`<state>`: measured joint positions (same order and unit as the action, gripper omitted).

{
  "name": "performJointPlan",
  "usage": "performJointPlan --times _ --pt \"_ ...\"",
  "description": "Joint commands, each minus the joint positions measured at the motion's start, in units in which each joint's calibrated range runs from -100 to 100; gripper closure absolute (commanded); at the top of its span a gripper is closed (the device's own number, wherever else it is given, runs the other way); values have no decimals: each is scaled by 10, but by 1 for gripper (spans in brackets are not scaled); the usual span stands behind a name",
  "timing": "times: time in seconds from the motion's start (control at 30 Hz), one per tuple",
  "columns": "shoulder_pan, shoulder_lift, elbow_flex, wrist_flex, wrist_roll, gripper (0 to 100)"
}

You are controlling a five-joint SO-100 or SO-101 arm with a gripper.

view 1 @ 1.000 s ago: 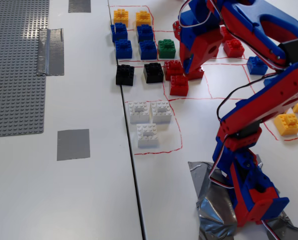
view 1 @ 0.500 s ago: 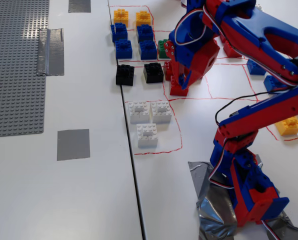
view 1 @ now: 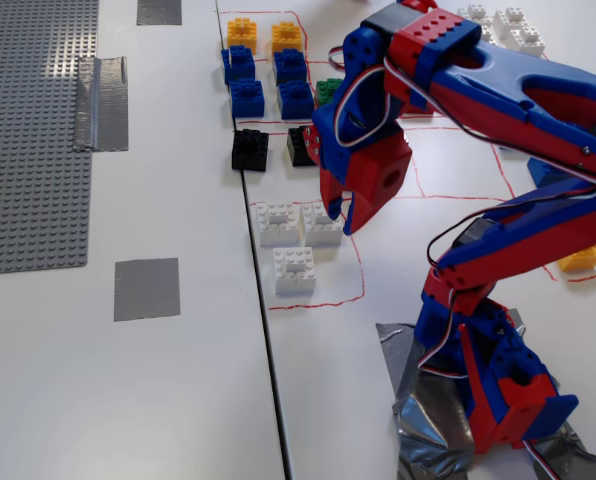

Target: Grab the block and put it in the grey marker

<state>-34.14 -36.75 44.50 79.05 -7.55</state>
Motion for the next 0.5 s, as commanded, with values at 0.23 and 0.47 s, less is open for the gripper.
performJointPlan --times 0.23,0.47 --pt "-25 -28 5 -52 -42 71" --pt "-67 -24 24 -57 -73 66"
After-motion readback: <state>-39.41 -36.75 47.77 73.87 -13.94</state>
